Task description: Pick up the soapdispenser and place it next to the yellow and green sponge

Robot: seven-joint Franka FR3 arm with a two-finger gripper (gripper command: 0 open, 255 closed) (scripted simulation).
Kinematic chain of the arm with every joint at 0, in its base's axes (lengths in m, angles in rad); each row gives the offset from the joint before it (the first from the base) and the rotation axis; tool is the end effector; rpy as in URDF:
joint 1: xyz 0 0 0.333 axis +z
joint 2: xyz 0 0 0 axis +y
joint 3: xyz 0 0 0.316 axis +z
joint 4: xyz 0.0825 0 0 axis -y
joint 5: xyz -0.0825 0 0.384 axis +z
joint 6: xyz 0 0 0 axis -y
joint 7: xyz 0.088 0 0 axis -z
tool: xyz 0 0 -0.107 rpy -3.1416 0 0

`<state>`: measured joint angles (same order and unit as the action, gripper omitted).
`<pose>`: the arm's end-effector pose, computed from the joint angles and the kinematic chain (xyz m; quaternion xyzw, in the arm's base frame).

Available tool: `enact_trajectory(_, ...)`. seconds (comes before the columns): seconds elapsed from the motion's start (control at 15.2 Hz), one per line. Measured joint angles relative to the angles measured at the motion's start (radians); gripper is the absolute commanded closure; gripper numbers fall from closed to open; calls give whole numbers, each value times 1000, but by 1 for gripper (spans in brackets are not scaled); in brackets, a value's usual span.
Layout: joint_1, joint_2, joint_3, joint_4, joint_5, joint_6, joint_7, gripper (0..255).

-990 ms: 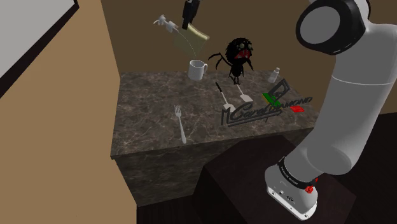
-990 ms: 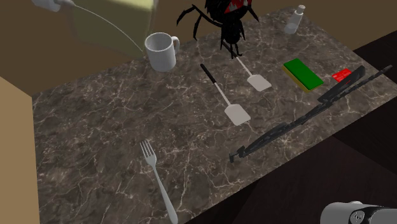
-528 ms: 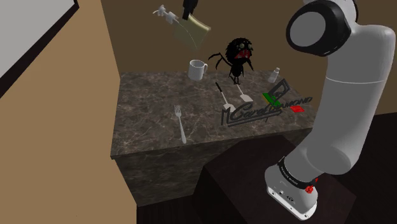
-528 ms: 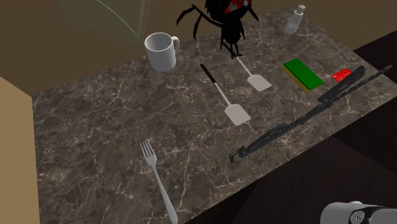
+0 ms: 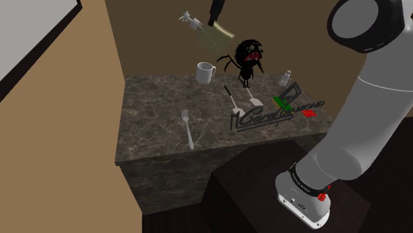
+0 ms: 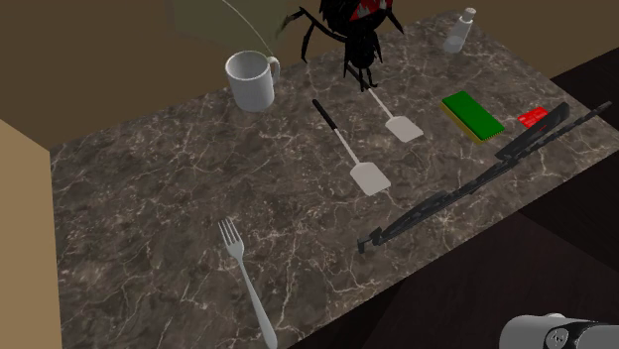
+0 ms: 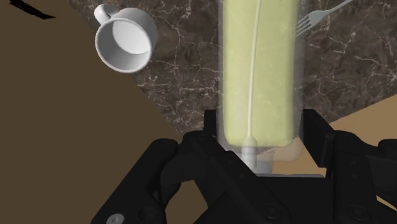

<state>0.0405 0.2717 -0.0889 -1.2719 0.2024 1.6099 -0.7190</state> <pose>0.6410 -0.0015 0.6094 -0.9395 -0.3289 -0.0643 0.0703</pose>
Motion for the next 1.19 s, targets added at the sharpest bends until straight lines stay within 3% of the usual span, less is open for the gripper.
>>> enact_trajectory(0.66, -105, -179, -78, -336, 3, 119, -214, 255)
enact_trajectory(1.19, -199, -217, -159, -447, 6, 157, -401, 255)
